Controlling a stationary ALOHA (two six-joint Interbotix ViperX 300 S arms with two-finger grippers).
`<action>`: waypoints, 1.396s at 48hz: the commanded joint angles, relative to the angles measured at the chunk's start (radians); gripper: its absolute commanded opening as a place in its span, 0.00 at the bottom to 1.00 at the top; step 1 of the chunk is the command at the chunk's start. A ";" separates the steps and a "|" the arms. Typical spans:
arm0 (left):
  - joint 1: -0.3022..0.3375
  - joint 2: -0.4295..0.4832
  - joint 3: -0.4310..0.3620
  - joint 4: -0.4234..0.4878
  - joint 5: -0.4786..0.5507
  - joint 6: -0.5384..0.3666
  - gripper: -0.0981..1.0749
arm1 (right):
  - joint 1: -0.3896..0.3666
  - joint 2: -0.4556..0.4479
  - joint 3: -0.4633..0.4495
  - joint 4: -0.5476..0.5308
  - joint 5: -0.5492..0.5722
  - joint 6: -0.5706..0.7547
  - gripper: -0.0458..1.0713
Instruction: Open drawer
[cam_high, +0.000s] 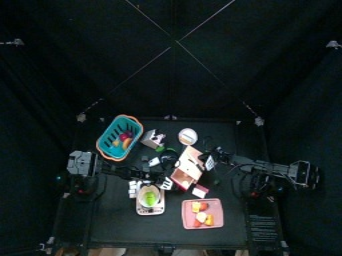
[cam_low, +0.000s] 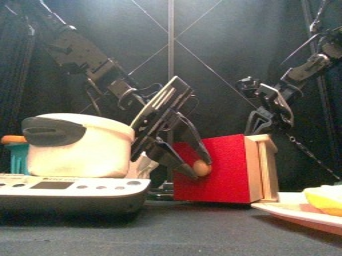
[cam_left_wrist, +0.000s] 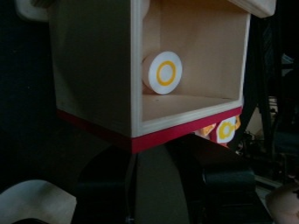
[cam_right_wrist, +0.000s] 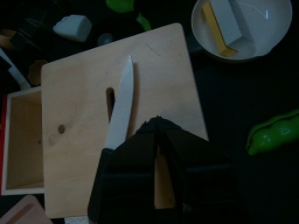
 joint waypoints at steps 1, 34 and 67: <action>-0.029 -0.023 -0.003 -0.002 0.025 0.002 0.60 | -0.005 0.008 0.005 -0.002 0.014 -0.003 0.46; -0.020 -0.031 0.003 0.006 0.029 0.002 0.70 | -0.006 0.008 0.009 -0.002 0.014 -0.003 0.46; -0.017 -0.086 -0.015 0.064 0.028 0.006 0.80 | -0.005 0.008 0.009 -0.011 0.014 -0.003 0.46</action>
